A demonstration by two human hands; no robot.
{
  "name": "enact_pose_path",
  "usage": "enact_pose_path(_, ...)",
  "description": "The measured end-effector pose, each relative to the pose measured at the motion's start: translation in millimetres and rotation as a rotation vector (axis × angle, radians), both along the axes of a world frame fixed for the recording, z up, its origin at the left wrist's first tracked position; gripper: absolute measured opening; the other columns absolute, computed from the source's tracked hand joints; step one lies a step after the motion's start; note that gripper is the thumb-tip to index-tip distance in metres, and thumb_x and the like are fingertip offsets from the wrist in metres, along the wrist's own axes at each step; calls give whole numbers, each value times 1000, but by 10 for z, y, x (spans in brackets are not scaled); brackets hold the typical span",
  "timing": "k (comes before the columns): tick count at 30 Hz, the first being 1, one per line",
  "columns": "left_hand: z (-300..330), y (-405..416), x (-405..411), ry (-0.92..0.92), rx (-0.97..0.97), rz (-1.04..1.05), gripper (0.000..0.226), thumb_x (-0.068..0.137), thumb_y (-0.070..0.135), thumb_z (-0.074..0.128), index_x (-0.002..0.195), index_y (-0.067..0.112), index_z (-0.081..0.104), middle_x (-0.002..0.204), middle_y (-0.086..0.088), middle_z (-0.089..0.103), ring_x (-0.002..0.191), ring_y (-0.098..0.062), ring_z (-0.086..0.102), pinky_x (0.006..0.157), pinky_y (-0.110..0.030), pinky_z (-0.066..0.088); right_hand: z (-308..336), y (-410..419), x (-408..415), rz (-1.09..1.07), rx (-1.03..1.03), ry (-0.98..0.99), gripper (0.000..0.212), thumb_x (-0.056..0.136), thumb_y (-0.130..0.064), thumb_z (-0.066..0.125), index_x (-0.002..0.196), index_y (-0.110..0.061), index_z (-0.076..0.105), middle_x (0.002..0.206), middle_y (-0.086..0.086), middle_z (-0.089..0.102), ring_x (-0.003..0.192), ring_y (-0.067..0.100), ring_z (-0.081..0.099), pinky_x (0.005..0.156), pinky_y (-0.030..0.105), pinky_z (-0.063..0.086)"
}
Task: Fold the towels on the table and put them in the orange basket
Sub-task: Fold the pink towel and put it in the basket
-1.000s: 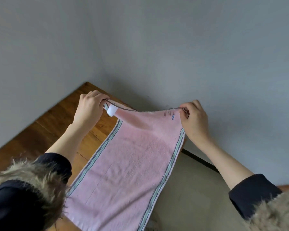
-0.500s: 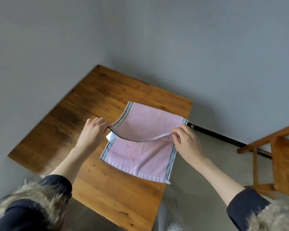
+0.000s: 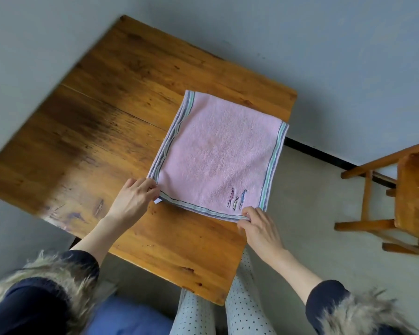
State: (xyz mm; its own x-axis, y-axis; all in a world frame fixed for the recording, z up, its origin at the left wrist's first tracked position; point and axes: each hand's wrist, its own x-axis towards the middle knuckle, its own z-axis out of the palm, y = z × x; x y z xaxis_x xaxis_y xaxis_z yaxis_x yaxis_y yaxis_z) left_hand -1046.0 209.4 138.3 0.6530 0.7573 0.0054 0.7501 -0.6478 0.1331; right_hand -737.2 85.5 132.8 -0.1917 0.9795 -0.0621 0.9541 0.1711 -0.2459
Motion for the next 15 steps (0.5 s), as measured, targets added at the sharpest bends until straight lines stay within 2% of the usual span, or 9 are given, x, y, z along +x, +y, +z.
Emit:
enact_pose_path(2,-50,-14,-27,6,-10,-26,30,52,-15,76,67,11,68,92,-13,67,79,-30,65,66,-41,49,-73,-54,-4,-24,-30,-17,32,49,6,84,71,-14,71,86,5,64,76,23,62,64,31,54)
enact_pose_path(4,-99,-17,-42,-6,-5,-13,36,51,-18,75,72,11,72,98,-15,67,85,-32,65,68,-42,49,-135,-63,-19,-56,-31,-18,34,55,4,82,84,-10,72,88,6,65,77,24,63,66,34,56)
enact_pose_path(7,-193,-32,-33,-13,9,8,40,60,-15,74,90,13,73,105,-14,67,89,-32,65,73,-41,48,-182,-29,-44,-83,-39,-68,31,64,-10,81,92,-8,68,93,9,64,81,26,63,69,38,56)
enact_pose_path(10,-277,-62,-19,8,-10,36,31,69,-3,76,95,14,71,108,-13,66,93,-31,65,75,-41,47,-193,-11,-64,-86,-75,-121,32,67,-20,80,92,-7,66,95,12,64,84,27,63,69,39,55)
enact_pose_path(13,-323,-89,1,40,7,57,26,69,0,77,91,11,70,106,-13,66,92,-31,65,73,-41,48,-200,-20,-72,-64,-88,-168,30,65,-11,81,91,-9,68,96,11,65,86,25,64,71,38,56)
enact_pose_path(15,-327,-100,21,58,44,36,18,72,0,71,88,7,69,104,-15,67,91,-31,65,72,-41,48,-218,-2,-72,-70,-73,-167,28,64,-2,78,90,-9,68,95,11,64,85,25,63,70,38,56)
